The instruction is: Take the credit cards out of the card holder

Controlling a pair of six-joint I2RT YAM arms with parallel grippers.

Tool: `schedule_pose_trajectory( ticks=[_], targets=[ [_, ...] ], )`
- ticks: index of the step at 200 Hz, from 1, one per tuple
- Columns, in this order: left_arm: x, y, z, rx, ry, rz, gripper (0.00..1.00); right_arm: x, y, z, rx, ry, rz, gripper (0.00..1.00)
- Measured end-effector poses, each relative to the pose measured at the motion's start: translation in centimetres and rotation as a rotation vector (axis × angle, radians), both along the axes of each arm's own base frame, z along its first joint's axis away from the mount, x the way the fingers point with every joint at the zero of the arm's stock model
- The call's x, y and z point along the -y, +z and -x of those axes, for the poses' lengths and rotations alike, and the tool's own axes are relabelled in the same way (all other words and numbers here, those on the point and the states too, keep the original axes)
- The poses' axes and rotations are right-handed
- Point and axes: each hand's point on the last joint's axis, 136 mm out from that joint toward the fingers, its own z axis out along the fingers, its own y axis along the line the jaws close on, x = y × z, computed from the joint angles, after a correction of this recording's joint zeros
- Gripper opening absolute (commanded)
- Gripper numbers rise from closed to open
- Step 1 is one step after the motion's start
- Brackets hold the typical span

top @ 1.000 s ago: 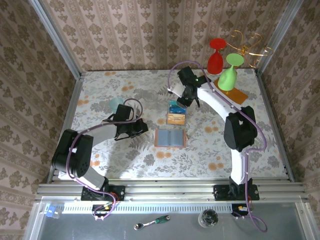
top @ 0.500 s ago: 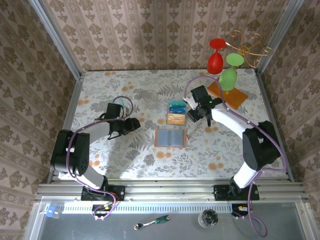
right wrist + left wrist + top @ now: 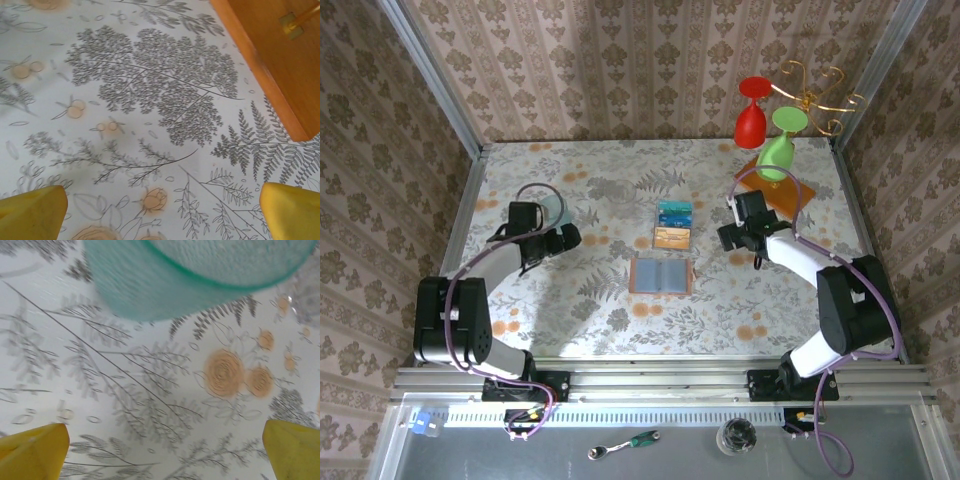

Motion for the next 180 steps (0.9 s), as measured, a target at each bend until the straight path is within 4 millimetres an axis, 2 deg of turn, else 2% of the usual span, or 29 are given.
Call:
schedule_pose_trajectory(
  ticks=[61, 104, 120, 152, 180],
  targets=[
    [-6.2, 3.3, -1.0, 0.209, 0.128, -0.220, 1.00, 3.6, 0.5, -1.1, 0.203, -0.124, -0.097, 1.00],
    [-7.7, 4.4, -1.7, 0.375, 0.117, -0.335, 1.00, 6.6, 0.7, -1.5, 0.337, -0.232, -0.212, 1.00],
    [-7.9, 4.1, -2.3, 0.425, 0.099, -0.367, 1.00, 6.4, 0.1, -1.0, 0.355, -0.223, -0.237, 1.00],
    [-8.2, 1.6, -3.0, 0.440, 0.052, -0.416, 1.00, 5.3, -0.8, 0.1, 0.400, -0.170, -0.284, 1.00],
    [-8.4, 2.2, -3.1, 0.543, 0.044, -0.430, 1.00, 4.9, -0.7, 0.2, 0.432, -0.145, -0.305, 1.00]
  ],
)
